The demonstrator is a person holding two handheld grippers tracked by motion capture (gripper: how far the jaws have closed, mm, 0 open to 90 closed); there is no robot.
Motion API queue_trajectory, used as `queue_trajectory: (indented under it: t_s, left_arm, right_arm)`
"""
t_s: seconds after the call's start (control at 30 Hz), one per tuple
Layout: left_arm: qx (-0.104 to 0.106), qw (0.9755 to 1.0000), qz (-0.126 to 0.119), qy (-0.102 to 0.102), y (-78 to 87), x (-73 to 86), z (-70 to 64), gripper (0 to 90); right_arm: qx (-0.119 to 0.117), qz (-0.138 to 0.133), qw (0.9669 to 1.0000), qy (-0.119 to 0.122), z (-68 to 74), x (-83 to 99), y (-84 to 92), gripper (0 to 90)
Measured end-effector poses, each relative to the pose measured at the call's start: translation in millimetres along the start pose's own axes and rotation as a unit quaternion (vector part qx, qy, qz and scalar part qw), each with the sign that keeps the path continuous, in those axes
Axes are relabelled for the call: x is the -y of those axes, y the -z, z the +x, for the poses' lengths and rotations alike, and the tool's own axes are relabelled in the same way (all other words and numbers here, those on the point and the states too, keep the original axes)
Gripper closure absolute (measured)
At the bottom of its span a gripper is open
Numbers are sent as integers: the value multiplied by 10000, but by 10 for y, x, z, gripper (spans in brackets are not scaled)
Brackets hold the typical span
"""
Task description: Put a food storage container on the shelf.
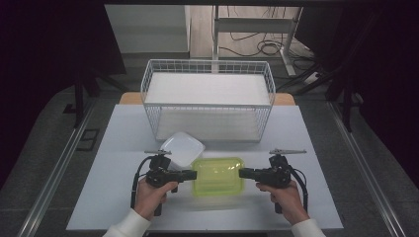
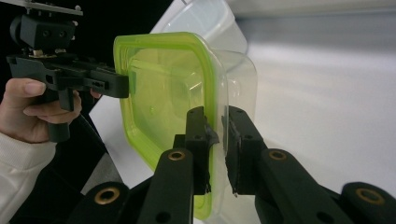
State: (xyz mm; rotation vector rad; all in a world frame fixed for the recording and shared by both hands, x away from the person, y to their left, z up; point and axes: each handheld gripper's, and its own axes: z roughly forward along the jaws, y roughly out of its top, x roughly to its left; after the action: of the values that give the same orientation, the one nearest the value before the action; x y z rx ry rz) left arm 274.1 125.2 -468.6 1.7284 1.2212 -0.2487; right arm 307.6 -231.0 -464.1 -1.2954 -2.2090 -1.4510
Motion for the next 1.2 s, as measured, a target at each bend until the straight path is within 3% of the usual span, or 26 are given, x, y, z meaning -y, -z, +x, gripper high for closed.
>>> queue_trajectory:
  t_s: [0.33, 0.63, 1.0, 1.2]
  left_arm:
    - [51, 9999, -88, -134, 127, -158, -22, 783]
    - [179, 9991, -276, -258, 260, -474, -39, 781]
    - [194, 9978, -439, -456, 364, -800, -149, 781]
    - [148, 9976, -456, -490, 367, -930, -164, 781]
  right_arm:
    - [-133, -103, 9997, 174, 54, -173, 5, 789]
    - [-139, -303, 9991, 280, 150, -449, 47, 788]
    - [-142, -505, 9976, 441, 253, -775, 165, 787]
    - [-146, -572, 9973, 437, 225, -891, 175, 787]
